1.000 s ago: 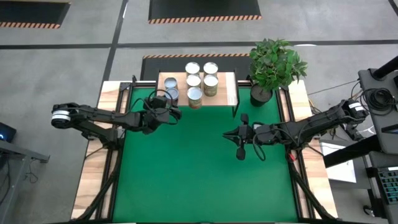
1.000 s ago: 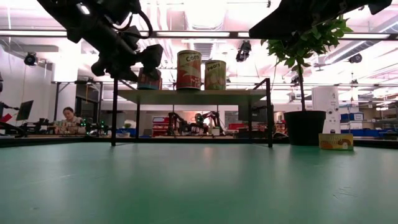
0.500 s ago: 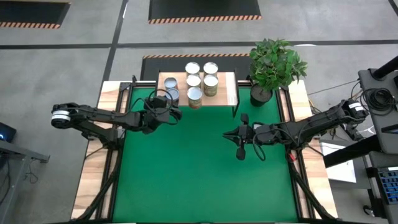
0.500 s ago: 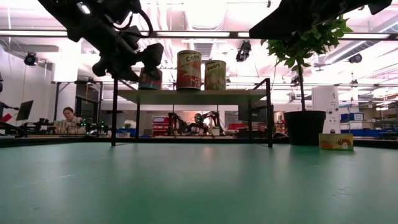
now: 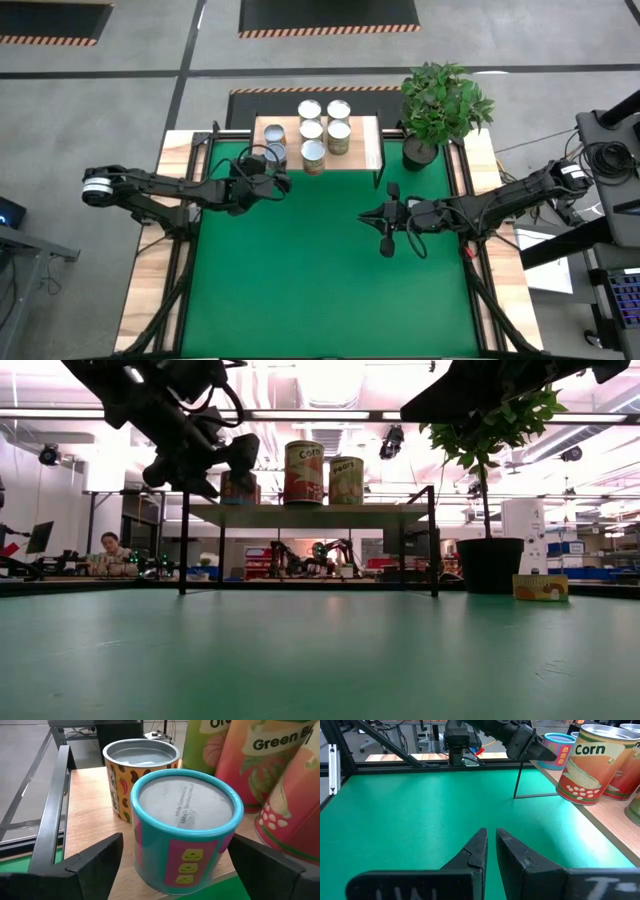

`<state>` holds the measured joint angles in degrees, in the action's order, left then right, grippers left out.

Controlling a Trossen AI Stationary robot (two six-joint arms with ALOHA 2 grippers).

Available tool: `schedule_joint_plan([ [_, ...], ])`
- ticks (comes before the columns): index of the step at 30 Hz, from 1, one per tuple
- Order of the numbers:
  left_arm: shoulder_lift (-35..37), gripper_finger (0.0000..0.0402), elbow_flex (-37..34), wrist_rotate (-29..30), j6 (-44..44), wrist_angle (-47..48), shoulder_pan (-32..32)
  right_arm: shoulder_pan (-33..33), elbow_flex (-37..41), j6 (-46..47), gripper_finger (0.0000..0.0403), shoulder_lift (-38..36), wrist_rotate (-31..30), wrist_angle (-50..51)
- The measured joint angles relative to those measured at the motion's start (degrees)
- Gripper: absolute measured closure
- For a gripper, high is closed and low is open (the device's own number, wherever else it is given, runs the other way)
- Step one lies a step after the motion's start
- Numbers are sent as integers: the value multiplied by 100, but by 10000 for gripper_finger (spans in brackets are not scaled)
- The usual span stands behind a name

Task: Pick and place cans onto a shelf
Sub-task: Put the blue canned corn on the shelf, then put the canned mushroom on the shelf

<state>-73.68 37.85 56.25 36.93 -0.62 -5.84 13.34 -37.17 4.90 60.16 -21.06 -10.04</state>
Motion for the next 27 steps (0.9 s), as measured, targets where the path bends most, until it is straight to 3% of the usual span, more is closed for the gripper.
schedule_joint_plan([
  [13, 535, 54, -2, -324, -198, 302, 17, 0, 0, 18, 376, 0, 0, 37],
  [19, 1053, 54, -2, -333, -220, 718, 141, 2, -2, 483, 376, -35, 17, 436],
  [22, 1340, 54, -4, -330, -447, 755, 380, -31, -136, 1263, 376, -59, 9, 1209],
  [27, 1785, 54, -4, -330, -1063, 603, 948, -266, -879, 3017, 376, 13, 5, 4128],
])
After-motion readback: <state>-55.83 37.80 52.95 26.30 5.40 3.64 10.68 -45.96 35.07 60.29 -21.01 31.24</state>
